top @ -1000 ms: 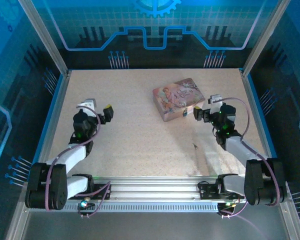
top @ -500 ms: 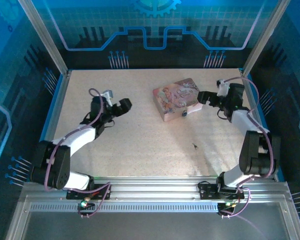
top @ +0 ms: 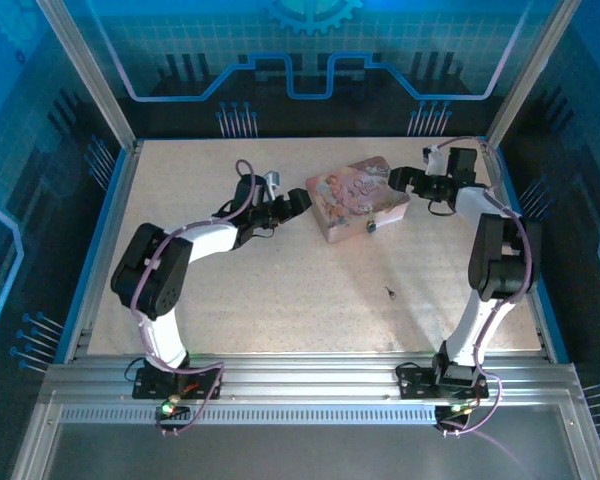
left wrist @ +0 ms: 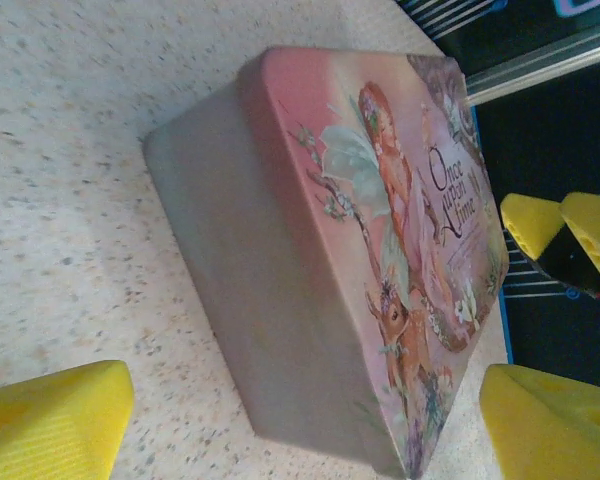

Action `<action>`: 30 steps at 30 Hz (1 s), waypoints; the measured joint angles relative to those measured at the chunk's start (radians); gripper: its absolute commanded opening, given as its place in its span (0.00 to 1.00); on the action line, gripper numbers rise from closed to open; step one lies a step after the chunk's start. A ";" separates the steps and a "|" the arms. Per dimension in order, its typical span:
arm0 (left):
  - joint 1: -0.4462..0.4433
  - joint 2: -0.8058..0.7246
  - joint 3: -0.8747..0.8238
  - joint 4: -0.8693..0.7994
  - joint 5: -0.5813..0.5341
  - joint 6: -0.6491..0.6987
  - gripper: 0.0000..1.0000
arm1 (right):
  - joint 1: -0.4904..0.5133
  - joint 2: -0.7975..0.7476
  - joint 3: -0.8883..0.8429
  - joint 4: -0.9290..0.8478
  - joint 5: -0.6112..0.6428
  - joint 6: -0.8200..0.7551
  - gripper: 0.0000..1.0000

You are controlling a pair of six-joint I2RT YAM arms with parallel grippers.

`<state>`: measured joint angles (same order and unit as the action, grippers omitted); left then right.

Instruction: Unlock a padlock with a key

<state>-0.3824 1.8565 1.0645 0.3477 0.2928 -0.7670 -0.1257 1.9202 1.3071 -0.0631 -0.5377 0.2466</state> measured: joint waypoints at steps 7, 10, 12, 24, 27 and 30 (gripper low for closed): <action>-0.039 0.112 0.136 -0.010 0.021 -0.014 0.84 | 0.000 0.106 0.111 -0.064 -0.058 -0.003 0.98; -0.050 0.148 0.182 -0.017 0.036 -0.018 0.81 | 0.001 0.128 0.145 -0.089 -0.079 -0.008 0.98; -0.055 0.174 0.216 -0.028 0.049 -0.018 0.80 | 0.002 0.134 0.156 -0.108 -0.092 -0.016 0.97; -0.057 0.206 0.246 -0.075 0.071 -0.012 0.80 | 0.023 0.128 0.141 -0.152 -0.140 -0.068 0.93; -0.054 0.205 0.245 -0.084 0.071 -0.001 0.80 | 0.024 0.101 0.103 -0.145 -0.145 -0.072 0.93; -0.050 0.192 0.233 -0.097 0.063 0.011 0.80 | 0.032 0.064 0.049 -0.132 -0.144 -0.075 0.93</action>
<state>-0.4328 2.0480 1.2980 0.2508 0.3557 -0.7555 -0.0940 1.9842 1.3563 -0.1955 -0.6819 0.1719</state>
